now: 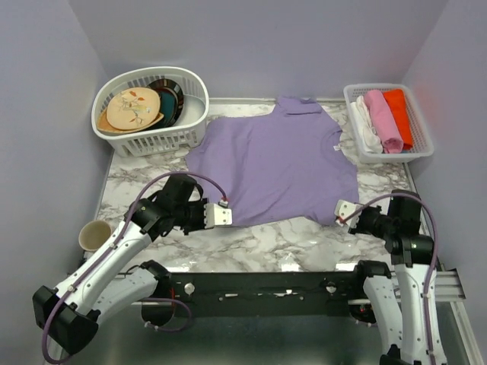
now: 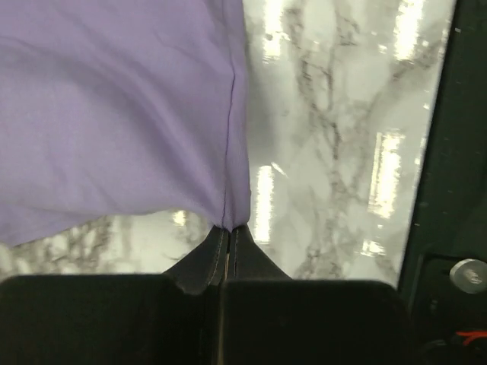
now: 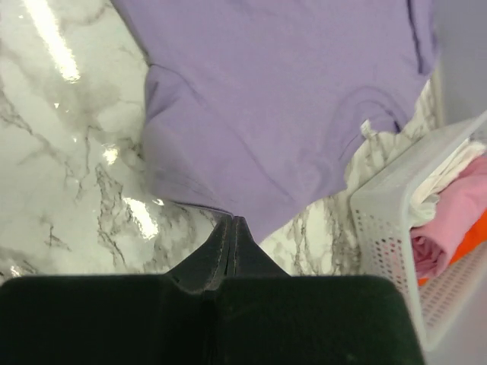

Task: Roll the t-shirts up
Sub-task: Flatten out the T-shirt at the center of the board.

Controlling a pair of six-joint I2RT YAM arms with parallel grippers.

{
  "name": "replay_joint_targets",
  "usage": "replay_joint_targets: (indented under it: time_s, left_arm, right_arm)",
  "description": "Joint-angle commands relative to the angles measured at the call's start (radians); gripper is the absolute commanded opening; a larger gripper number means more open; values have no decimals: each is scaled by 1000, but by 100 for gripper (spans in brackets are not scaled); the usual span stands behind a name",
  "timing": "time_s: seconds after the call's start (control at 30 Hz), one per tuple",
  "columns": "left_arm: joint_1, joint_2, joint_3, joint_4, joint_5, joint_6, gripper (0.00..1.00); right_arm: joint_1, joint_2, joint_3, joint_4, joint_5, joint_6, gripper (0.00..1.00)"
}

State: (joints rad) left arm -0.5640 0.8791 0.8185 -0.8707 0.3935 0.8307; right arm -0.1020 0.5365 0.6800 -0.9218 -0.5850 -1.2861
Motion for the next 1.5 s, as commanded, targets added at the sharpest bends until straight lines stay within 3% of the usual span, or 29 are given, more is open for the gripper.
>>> replay_joint_targets:
  time_s: [0.0,0.07,0.23,0.5,0.7,0.83,0.93,1.1,1.47]
  left_arm:
    - [-46,-38,-44,-65,10,-125,0]
    - [-50,-34,-65,-91,10,-124,0]
    - [-50,7,-56,-169,7,-122,0]
    - [-50,51,-59,-304,-114,-93,0]
    - [-50,6,-27,-381,-119,-96,0]
    - [-50,32,-24,-396,-131,-90,0]
    - [-50,86,1,-328,-114,-134,0]
    - [-50,161,-31,-246,-131,-134,0]
    - [-40,205,-133,-149,-215,-136,0]
  right_arm:
    - [-2,-118,15,-351,-44,-173,0]
    - [-2,-148,20,-428,-41,-174,0]
    - [-2,-153,1,-408,34,-85,0]
    - [-2,14,90,-333,152,53,0]
    - [-2,36,262,-559,172,-18,0]
    - [-2,43,323,-595,175,-33,1]
    - [-2,71,299,-531,145,71,0]
    - [-2,146,198,-255,126,255,1]
    - [-4,401,200,122,215,380,1]
